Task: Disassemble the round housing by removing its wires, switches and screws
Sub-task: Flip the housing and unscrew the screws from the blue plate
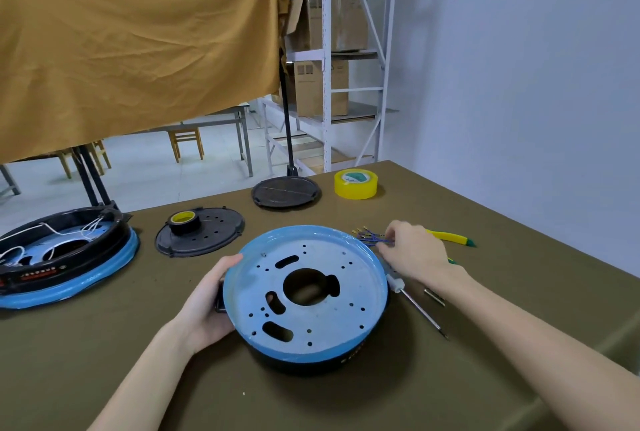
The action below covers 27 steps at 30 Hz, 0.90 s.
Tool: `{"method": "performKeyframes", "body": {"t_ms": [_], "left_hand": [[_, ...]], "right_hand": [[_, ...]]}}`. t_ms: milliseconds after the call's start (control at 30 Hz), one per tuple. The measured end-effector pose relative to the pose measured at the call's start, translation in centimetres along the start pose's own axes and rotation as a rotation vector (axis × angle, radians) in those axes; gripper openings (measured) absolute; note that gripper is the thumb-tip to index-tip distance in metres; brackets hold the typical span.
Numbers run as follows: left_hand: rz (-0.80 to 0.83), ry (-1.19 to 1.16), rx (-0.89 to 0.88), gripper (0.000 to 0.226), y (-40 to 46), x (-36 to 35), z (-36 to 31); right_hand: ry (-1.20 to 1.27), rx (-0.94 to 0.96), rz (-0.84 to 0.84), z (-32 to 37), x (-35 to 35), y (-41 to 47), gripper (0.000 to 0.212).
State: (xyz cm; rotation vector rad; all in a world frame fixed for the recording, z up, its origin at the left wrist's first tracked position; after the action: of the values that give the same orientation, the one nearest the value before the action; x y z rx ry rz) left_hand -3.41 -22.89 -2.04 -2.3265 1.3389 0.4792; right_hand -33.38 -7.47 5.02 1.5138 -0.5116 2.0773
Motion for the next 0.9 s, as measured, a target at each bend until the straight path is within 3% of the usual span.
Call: {"method": "performKeyframes", "body": {"t_ms": [67, 167, 300, 533, 733, 900], "left_hand": [[0.008, 0.021, 0.004, 0.062, 0.1, 0.0, 0.0], [0.022, 0.040, 0.012, 0.064, 0.2, -0.1, 0.0], [0.060, 0.085, 0.034, 0.062, 0.1, -0.4, 0.1], [0.089, 0.097, 0.046, 0.059, -0.1, -0.7, 0.1], [0.123, 0.067, 0.048, 0.060, 0.1, -0.5, 0.2], [0.126, 0.067, 0.044, 0.059, 0.2, -0.5, 0.2]], "right_hand": [[0.087, 0.092, -0.048, 2.1, 1.4, -0.4, 0.016], [0.213, 0.374, 0.023, 6.8, 2.3, -1.5, 0.011], [0.106, 0.570, 0.132, 13.0, -0.2, -2.8, 0.015], [0.191, 0.543, 0.132, 17.1, -3.4, -1.7, 0.023], [0.172, 0.469, 0.081, 17.2, -4.7, -0.9, 0.016], [0.076, 0.574, 0.105, 17.6, -4.6, -1.2, 0.017]]}}
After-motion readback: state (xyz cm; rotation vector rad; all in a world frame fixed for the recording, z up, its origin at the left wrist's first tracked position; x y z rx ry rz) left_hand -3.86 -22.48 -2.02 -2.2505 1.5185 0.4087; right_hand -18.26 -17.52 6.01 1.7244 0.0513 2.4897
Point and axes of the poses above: each hand's wrist, its own y-axis towards the middle knuckle, its own x-axis out of the back of the hand, z = x × y, the point moved 5 cm from there along y, towards the middle knuckle, and after that the axes turned 13 degrees about z, right-handed, at the moved point
